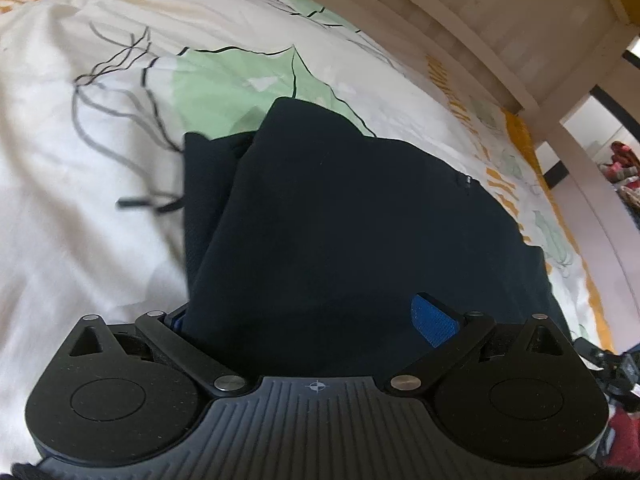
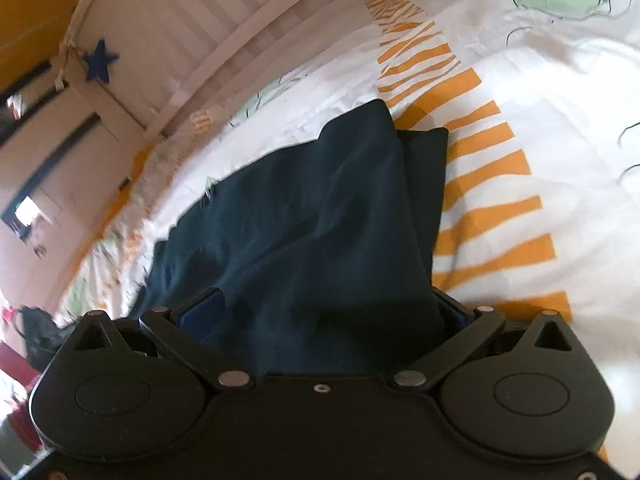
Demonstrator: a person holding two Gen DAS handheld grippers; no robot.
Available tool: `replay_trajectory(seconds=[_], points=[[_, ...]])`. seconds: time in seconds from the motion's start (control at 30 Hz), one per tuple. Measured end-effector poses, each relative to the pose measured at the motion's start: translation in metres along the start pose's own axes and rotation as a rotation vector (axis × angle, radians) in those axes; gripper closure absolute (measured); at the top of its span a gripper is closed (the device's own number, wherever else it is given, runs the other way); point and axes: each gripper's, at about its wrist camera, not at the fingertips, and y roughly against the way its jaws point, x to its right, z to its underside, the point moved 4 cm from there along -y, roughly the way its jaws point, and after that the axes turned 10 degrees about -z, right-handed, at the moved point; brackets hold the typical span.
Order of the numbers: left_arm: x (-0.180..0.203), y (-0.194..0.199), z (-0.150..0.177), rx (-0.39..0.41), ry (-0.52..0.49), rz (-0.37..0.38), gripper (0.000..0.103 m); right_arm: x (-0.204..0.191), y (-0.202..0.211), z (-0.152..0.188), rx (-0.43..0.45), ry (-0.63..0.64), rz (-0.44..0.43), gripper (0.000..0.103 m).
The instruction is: Fold large clothes
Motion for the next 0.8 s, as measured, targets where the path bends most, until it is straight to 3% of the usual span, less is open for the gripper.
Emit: replay_trajectory(seconds=[0.27,0.3,0.33,0.37,0.4,0.53,0.8], points=[[0.000,0.002,0.000,-0.007,0.050,0.090,0.004,0.003,-0.015,-0.011,0.013,-0.025,-0.045,0.000],[-0.001,0.004,0.002,-0.004,0.061,0.108,0.016,0.002,-0.015,-0.010,0.009,-0.019,-0.047,0.001],[-0.001,0.006,0.002,-0.001,0.065,0.107,0.042,0.000,-0.015,-0.010,0.005,-0.010,-0.040,0.012],[-0.001,0.008,0.003,0.007,0.064,0.087,0.058,0.000,-0.015,-0.009,0.000,-0.003,-0.020,0.026],[-0.003,0.010,0.003,0.010,0.062,0.065,0.081,0.001,-0.014,-0.008,-0.008,-0.001,0.032,0.051],[-0.009,0.021,0.002,-0.002,0.138,0.118,0.084,-0.006,-0.009,-0.009,0.007,-0.028,0.031,0.062],[0.004,0.069,0.006,0.012,0.189,0.231,0.085,-0.041,0.026,-0.011,0.069,-0.090,-0.011,0.071]])
